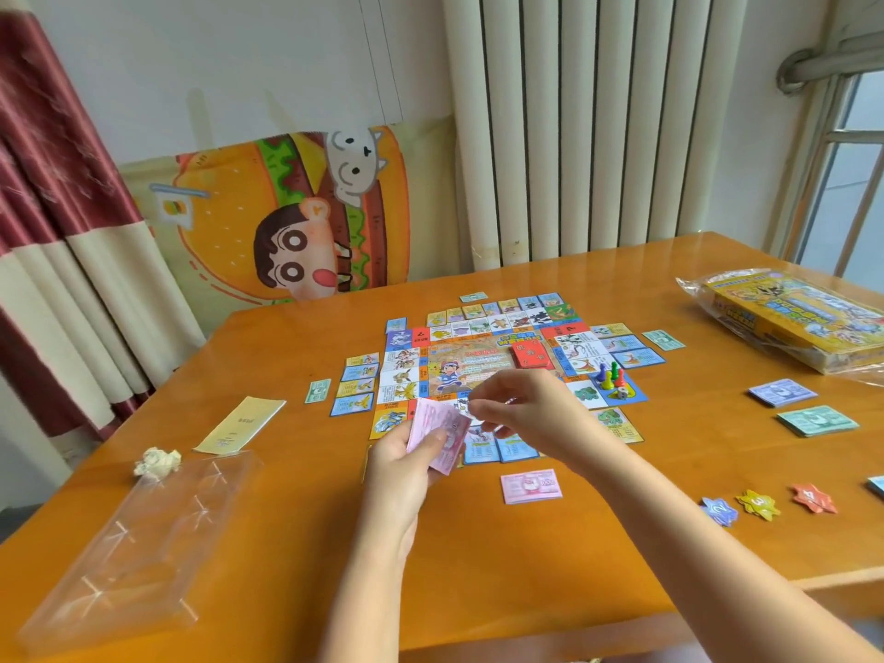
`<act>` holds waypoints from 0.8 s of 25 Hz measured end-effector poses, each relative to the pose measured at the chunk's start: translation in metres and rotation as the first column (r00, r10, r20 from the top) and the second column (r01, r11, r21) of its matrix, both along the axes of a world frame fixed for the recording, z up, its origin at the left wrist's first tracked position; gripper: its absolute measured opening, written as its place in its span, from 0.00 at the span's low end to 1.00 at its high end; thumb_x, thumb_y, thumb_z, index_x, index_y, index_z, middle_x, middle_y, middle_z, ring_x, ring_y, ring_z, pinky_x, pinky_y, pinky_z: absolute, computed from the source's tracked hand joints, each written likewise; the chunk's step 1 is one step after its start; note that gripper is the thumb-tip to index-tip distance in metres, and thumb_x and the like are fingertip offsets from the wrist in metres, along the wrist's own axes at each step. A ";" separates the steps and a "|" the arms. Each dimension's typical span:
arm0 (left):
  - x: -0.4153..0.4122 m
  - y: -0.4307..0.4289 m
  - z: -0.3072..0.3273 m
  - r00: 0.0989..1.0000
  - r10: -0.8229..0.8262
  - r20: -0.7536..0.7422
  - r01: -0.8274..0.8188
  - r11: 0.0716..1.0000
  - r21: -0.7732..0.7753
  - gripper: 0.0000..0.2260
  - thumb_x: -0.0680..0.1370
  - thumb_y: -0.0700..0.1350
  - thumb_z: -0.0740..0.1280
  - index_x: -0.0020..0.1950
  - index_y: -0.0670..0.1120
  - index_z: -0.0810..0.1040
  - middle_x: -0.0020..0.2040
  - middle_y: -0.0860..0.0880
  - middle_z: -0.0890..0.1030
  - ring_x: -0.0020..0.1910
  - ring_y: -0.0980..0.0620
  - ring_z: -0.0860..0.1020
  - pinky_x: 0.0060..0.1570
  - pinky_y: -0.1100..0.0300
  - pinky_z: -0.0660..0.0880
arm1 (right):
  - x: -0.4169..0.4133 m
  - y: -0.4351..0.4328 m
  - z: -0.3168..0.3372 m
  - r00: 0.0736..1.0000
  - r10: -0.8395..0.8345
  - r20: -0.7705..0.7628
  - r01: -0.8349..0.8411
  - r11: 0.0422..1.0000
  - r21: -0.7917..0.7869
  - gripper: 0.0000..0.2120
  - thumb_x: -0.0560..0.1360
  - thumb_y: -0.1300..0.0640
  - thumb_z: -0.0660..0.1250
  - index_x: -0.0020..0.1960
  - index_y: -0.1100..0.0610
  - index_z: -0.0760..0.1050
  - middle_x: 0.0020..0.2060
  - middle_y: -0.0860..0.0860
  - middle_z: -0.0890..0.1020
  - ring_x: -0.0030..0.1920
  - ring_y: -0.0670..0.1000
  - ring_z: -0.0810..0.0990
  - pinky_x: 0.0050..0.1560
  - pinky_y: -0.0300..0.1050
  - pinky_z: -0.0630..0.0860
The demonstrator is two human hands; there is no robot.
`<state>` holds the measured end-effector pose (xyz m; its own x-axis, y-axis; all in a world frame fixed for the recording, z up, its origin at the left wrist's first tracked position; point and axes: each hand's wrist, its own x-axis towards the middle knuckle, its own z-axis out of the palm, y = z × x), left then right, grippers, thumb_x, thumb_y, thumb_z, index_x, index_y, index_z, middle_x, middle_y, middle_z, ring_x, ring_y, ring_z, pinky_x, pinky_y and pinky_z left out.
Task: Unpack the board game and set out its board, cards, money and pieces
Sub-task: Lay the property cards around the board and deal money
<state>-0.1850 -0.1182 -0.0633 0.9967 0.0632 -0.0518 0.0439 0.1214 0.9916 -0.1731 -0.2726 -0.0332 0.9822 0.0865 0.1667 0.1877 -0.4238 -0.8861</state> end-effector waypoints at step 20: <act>0.123 0.113 0.007 0.871 0.475 -0.122 -0.474 0.750 -0.462 0.09 0.81 0.34 0.55 0.56 0.39 0.74 0.45 0.41 0.79 0.44 0.46 0.79 0.45 0.57 0.78 | 0.157 0.116 0.023 0.985 0.166 -0.051 -0.153 0.969 0.197 0.04 0.77 0.64 0.66 0.51 0.62 0.74 0.40 0.57 0.82 0.33 0.50 0.81 0.32 0.40 0.77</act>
<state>-0.0623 -0.0049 -0.0563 0.8451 0.4974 -0.1962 -0.1465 0.5683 0.8097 -0.0163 -0.1566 -0.0103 0.9678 0.2154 0.1304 0.1772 -0.2148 -0.9605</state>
